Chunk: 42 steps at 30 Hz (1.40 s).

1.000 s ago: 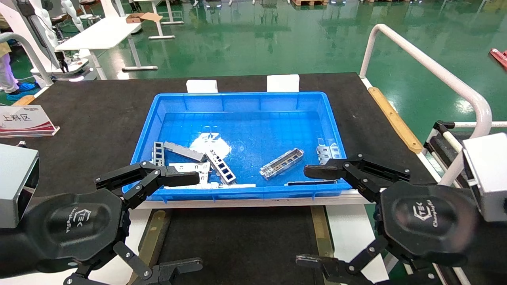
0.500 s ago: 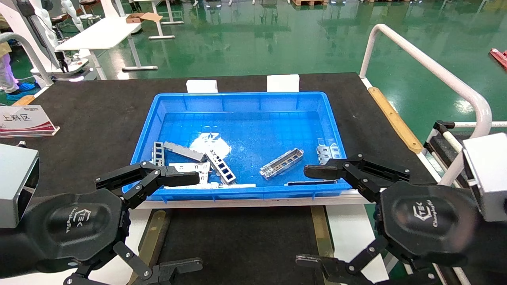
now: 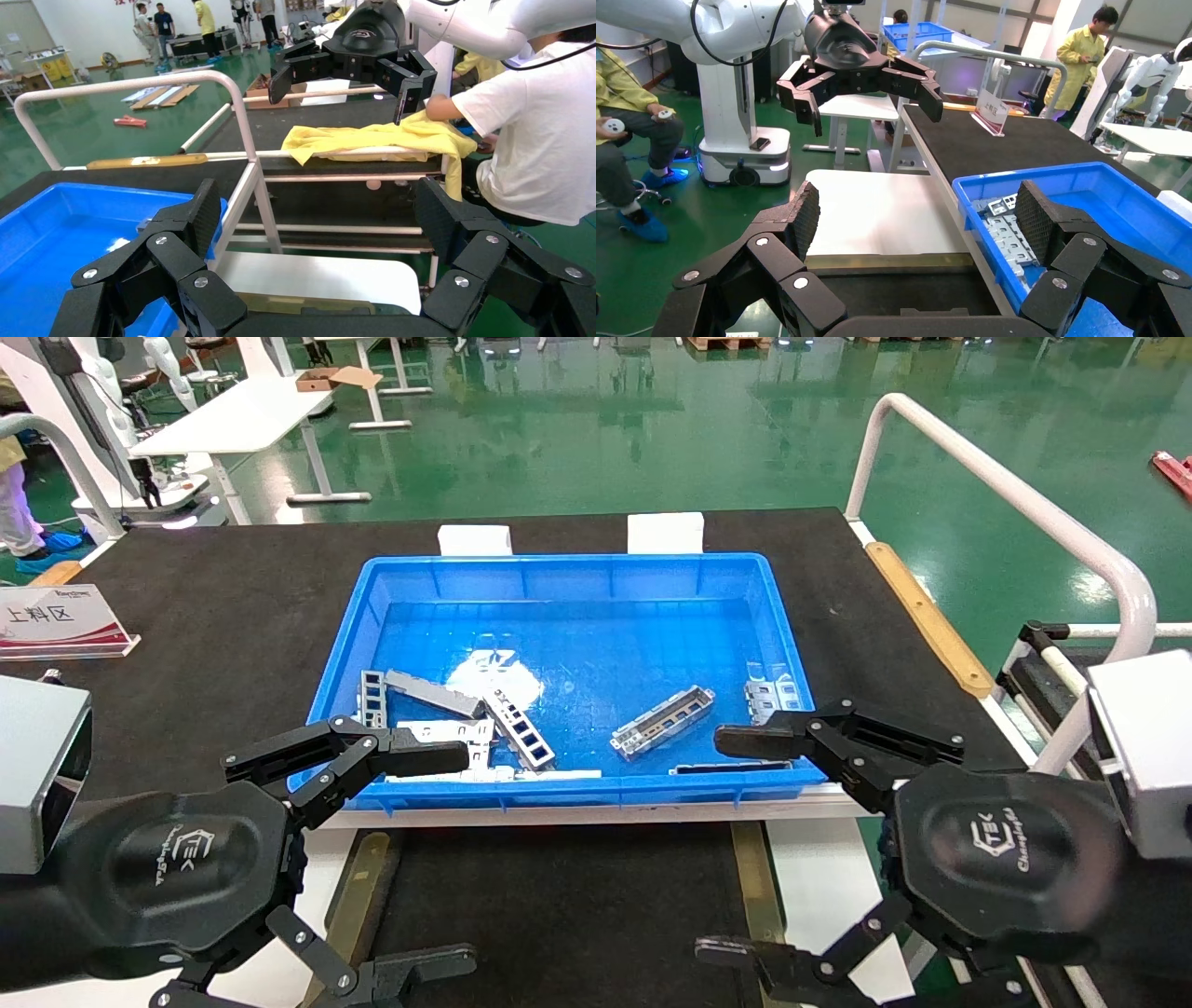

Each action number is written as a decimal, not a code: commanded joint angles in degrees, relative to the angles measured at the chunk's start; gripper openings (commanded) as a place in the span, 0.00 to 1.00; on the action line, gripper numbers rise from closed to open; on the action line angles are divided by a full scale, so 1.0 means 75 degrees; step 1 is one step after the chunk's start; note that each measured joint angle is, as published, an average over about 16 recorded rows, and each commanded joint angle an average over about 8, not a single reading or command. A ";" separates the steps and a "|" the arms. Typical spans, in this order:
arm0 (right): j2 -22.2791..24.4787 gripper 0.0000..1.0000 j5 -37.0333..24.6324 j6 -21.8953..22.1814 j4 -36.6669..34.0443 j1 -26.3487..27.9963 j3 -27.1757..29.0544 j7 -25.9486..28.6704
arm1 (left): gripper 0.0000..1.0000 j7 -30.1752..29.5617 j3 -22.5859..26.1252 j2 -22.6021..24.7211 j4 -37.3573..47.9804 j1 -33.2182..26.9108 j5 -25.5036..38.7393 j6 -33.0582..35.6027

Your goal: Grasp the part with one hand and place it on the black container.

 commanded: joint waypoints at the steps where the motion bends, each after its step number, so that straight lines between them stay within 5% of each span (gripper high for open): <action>1: 0.0000 1.00 0.0000 0.0000 0.0000 0.0000 0.0000 0.0000 | 1.00 0.0014 -0.0007 -0.0003 -0.0001 -0.0001 0.0001 -0.0007; 17: 0.0000 1.00 0.0002 -0.0001 -0.0005 0.0004 -0.0006 -0.0004 | 1.00 0.0056 0.0548 0.0841 0.0392 -0.0786 0.1395 -0.0957; 29: 0.0002 1.00 0.0005 0.0000 -0.0005 0.0005 -0.0009 -0.0005 | 1.00 -0.0005 0.1469 0.2346 0.1606 -0.1955 0.3292 -0.2099; 42: 0.0003 1.00 0.0007 0.0001 -0.0005 0.0006 -0.0013 -0.0007 | 1.00 0.0182 0.2144 0.4502 0.4275 -0.3024 0.4716 -0.3911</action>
